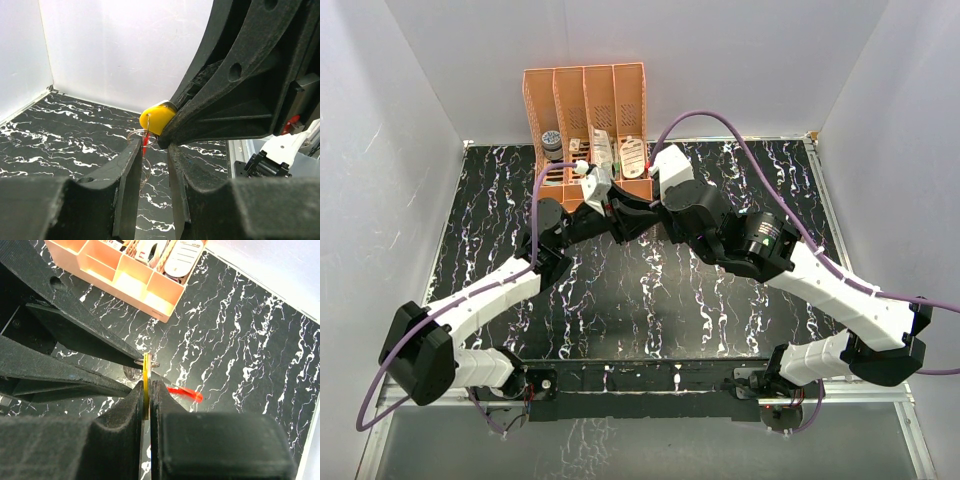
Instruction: Remove the keys from the keyring
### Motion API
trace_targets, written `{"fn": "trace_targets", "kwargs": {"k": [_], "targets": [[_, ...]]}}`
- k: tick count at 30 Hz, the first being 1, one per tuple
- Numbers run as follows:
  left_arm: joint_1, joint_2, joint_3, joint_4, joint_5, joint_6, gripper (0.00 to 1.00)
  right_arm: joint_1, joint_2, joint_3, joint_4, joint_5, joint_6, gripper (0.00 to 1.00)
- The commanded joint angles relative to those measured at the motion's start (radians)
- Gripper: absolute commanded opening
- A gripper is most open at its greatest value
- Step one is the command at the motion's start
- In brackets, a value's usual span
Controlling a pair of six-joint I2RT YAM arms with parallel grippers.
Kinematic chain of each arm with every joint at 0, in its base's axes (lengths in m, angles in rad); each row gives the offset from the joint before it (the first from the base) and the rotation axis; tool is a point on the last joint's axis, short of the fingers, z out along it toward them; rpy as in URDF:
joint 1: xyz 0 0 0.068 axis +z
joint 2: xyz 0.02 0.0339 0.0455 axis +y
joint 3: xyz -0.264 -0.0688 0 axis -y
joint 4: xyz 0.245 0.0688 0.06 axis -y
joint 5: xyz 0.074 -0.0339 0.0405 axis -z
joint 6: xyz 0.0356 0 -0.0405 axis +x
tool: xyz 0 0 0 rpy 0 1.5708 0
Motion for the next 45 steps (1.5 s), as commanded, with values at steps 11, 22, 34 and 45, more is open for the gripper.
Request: {"fn": "trace_targets", "kwargs": {"k": [11, 22, 34, 45], "targets": [[0.002, 0.030, 0.039, 0.172, 0.118, -0.084, 0.24, 0.020, -0.029, 0.049, 0.067, 0.006, -0.013, 0.00], [0.002, 0.050, 0.033, 0.218, 0.155, -0.150, 0.22, 0.024, -0.052, 0.042, 0.080, 0.008, -0.028, 0.00], [0.002, 0.102, 0.041, 0.223, 0.115, -0.131, 0.24, 0.083, 0.014, 0.151, -0.073, 0.096, -0.034, 0.00], [0.002, 0.085, 0.033, 0.146, 0.041, -0.058, 0.24, 0.187, 0.170, 0.345, -0.367, 0.293, 0.023, 0.00]]}}
